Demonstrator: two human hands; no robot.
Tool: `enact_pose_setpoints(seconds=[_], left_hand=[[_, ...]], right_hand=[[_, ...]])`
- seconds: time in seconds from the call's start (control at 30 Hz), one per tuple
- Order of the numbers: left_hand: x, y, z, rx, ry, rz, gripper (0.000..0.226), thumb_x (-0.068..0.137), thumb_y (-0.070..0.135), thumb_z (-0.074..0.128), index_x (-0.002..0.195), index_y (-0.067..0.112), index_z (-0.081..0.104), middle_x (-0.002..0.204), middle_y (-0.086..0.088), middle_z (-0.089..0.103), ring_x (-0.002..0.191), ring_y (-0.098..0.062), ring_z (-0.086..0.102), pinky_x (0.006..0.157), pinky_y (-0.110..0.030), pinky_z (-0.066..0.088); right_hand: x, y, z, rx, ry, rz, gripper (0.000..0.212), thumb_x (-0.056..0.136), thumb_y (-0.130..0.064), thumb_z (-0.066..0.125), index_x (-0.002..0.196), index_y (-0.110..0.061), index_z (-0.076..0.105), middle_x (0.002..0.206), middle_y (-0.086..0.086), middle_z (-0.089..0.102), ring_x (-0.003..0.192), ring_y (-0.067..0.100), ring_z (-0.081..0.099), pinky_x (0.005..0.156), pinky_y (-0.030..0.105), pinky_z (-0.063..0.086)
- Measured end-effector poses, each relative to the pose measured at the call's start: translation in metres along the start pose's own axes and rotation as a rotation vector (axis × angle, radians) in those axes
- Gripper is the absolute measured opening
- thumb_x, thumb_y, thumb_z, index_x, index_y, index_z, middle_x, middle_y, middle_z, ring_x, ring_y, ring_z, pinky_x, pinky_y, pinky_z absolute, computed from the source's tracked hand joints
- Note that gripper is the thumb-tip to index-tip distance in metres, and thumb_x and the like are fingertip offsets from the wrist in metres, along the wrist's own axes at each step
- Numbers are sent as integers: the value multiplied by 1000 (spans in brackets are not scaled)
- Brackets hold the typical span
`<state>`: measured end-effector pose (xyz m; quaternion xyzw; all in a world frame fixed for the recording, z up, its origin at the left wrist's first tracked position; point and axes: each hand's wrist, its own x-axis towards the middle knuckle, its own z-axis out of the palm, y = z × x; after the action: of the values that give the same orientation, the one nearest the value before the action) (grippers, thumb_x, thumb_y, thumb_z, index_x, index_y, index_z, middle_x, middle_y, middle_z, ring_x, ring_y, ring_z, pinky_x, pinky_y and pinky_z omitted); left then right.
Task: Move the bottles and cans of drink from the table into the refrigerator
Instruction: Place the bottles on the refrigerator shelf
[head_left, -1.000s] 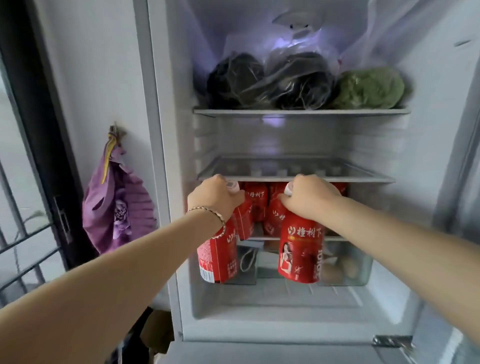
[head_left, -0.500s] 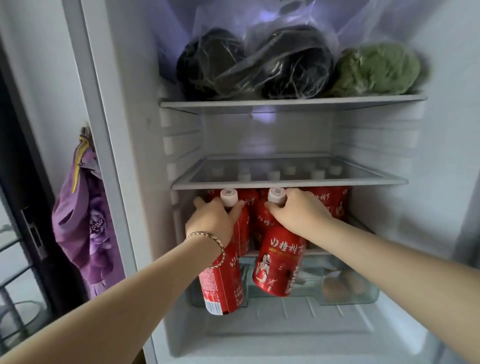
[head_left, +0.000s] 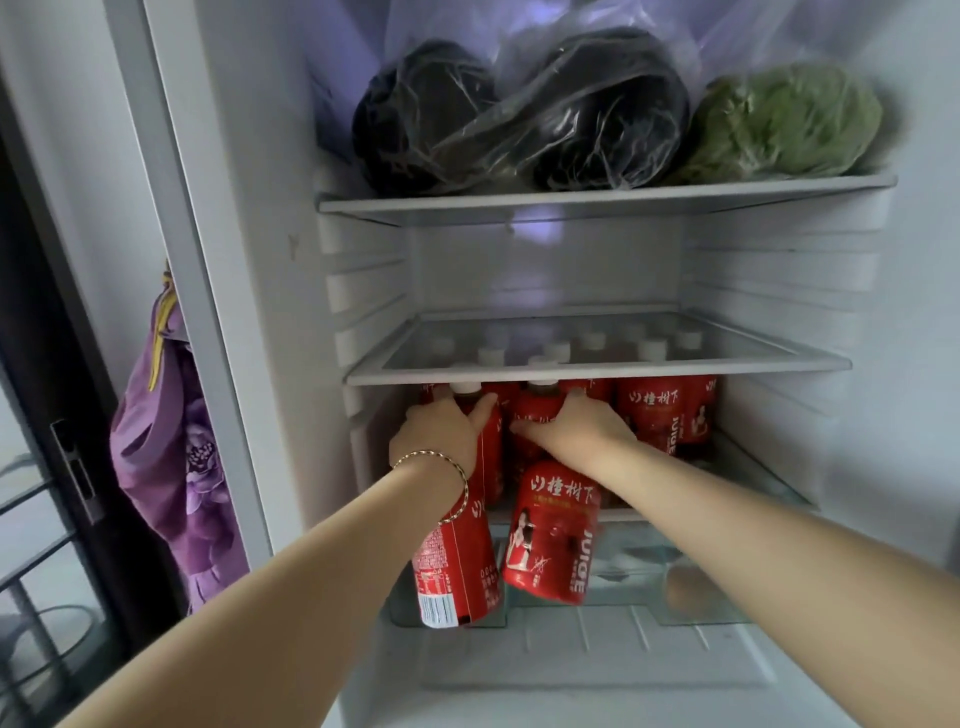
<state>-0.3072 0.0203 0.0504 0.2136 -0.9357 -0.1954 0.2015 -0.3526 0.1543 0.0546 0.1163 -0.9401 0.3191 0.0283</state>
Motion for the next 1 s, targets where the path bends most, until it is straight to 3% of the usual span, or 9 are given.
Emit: enact_pose_setpoints(seconds=[0.1, 0.27, 0.37, 0.5, 0.57, 0.67, 0.73, 0.83, 1.0], left_hand=[[3, -4, -4, -1, -11, 14, 65, 91, 60, 32, 132, 11, 40, 113, -18, 60, 103, -34, 58, 83, -39, 46], [-2, -13, -2, -13, 4, 42, 64, 92, 61, 28, 137, 16, 37, 101, -14, 64, 94, -31, 61, 72, -35, 45], [-4, -13, -1, -20, 10, 44, 64, 91, 62, 27, 136, 17, 37, 100, -13, 64, 92, -30, 62, 70, -35, 44], [-6, -10, -2, -31, 4, 32, 64, 91, 62, 27, 136, 18, 36, 102, -12, 64, 93, -30, 62, 73, -36, 46], [-7, -10, -2, -37, -3, 27, 63, 91, 62, 26, 136, 19, 36, 99, -10, 64, 91, -28, 62, 72, -35, 46], [-7, -10, -2, -37, -10, 32, 63, 92, 62, 24, 136, 19, 35, 96, -10, 64, 88, -28, 63, 76, -37, 51], [-6, -11, -2, -36, -9, 30, 64, 91, 63, 23, 136, 19, 35, 97, -10, 64, 90, -29, 62, 79, -39, 51], [-5, -12, 0, -25, -8, 25, 67, 91, 64, 21, 140, 20, 32, 103, -12, 64, 95, -30, 62, 82, -41, 51], [-5, -13, 1, -11, -2, 30, 66, 91, 64, 20, 140, 20, 31, 100, -11, 64, 92, -29, 62, 79, -39, 51]], right_hand=[[-12, -3, -12, -50, -34, -56, 58, 79, -45, 66, 121, -9, 48, 101, 4, 63, 88, 21, 64, 77, 33, 55], [-58, 4, -40, -357, 253, -244, 35, 89, -41, 53, 102, -10, 60, 90, 7, 65, 87, 27, 63, 67, 30, 49], [-58, 12, -70, -320, 419, -171, 36, 91, -40, 49, 73, -10, 59, 74, 12, 60, 86, 34, 62, 63, 28, 40], [-43, 24, -80, -279, 540, -177, 41, 92, -41, 47, 73, -7, 61, 74, 16, 63, 81, 37, 64, 59, 31, 42], [-38, 31, -69, -288, 563, -193, 44, 93, -42, 46, 75, -5, 61, 69, 14, 59, 76, 35, 64, 56, 28, 36], [-40, 39, -54, -265, 637, -232, 46, 93, -45, 47, 88, -2, 61, 84, 16, 65, 81, 34, 63, 59, 29, 38], [-46, 47, -39, -233, 651, -242, 51, 90, -47, 52, 110, 0, 58, 102, 16, 64, 96, 34, 59, 73, 35, 44], [-59, 56, -13, -98, 640, -130, 77, 84, -51, 58, 137, 0, 36, 122, 16, 56, 113, 33, 49, 94, 40, 41], [-46, 52, -10, -163, 591, -18, 83, 87, -60, 45, 142, -1, 26, 125, 18, 51, 114, 34, 49, 89, 41, 45]])
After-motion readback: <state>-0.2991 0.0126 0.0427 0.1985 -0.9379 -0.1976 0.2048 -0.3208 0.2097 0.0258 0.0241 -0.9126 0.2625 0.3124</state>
